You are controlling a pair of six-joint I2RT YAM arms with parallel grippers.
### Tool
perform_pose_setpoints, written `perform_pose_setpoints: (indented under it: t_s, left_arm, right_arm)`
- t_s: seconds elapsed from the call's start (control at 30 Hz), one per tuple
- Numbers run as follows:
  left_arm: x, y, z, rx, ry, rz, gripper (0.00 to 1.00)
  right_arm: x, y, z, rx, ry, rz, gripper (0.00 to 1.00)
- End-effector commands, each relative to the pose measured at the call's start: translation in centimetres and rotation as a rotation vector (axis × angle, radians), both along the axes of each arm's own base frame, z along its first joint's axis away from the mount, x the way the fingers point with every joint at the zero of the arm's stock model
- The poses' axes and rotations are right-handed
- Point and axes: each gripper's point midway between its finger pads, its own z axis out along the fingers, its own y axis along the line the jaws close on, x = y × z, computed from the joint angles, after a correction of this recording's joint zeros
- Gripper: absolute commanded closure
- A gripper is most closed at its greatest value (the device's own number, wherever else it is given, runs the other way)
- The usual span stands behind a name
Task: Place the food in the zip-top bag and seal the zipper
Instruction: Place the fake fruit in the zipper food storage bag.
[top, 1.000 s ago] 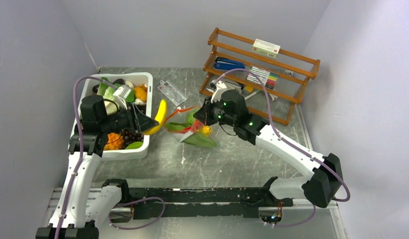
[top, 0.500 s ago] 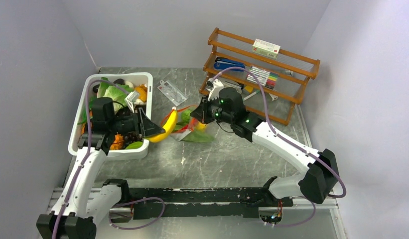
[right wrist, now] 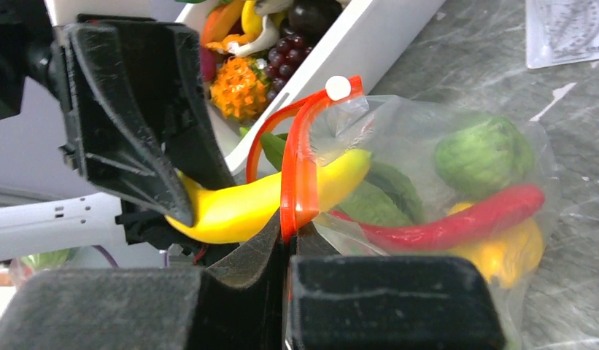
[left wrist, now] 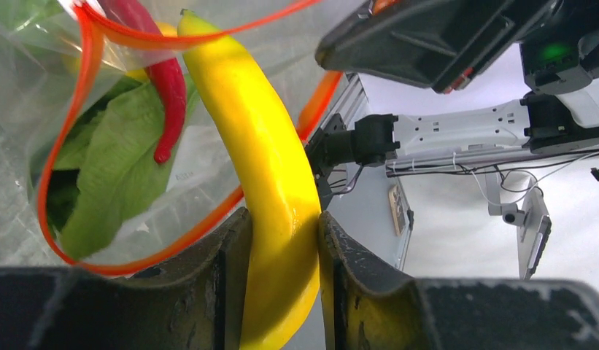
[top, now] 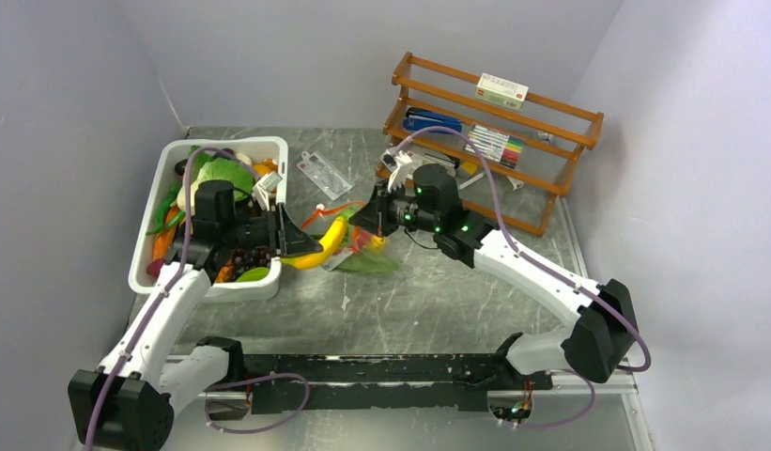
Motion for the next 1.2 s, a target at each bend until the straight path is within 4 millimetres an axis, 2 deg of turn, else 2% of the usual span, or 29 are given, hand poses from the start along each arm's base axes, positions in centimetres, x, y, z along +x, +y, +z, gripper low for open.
perform_pose_setpoints:
  t_s: [0.0, 0.4, 0.57, 0.7, 0.8, 1.0, 1.07, 1.17]
  left_arm:
    - [1.4, -0.4, 1.2, -0.016, -0.06, 0.012, 0.66]
    - [2.8, -0.8, 0.7, 0.035, -0.03, 0.042, 0.62]
    - [2.9, -1.1, 0.9, 0.023, -0.061, 0.058, 0.53]
    - [3.0, -0.8, 0.8, 0.051, -0.078, 0.077, 0.44]
    - [3.2, -0.4, 0.9, 0.083, -0.095, 0.096, 0.41]
    - [3.2, 0.4, 3.4, 0.116, -0.193, 0.137, 0.41]
    - [3.4, 1.1, 5.0, 0.14, -0.247, 0.178, 0.41]
    - [4.1, 2.8, 6.6, 0.208, -0.301, 0.298, 0.41]
  right_arm:
    - [-1.6, 0.8, 3.0, 0.111, -0.054, 0.096, 1.0]
    - [-3.8, 2.4, 2.7, 0.127, -0.037, 0.224, 1.0]
    - [-3.9, 2.6, 2.8, 0.129, -0.037, 0.226, 1.0]
    - [-3.6, 2.3, 2.6, 0.117, -0.038, 0.196, 1.0]
    - [-3.5, 2.1, 2.6, 0.11, -0.044, 0.186, 1.0]
    - [-2.7, 1.3, 2.5, 0.1, -0.05, 0.112, 1.0]
    - [-2.1, 0.4, 3.8, 0.146, -0.069, 0.046, 1.0]
    - [-2.1, -1.0, 4.6, 0.204, -0.056, -0.008, 1.0]
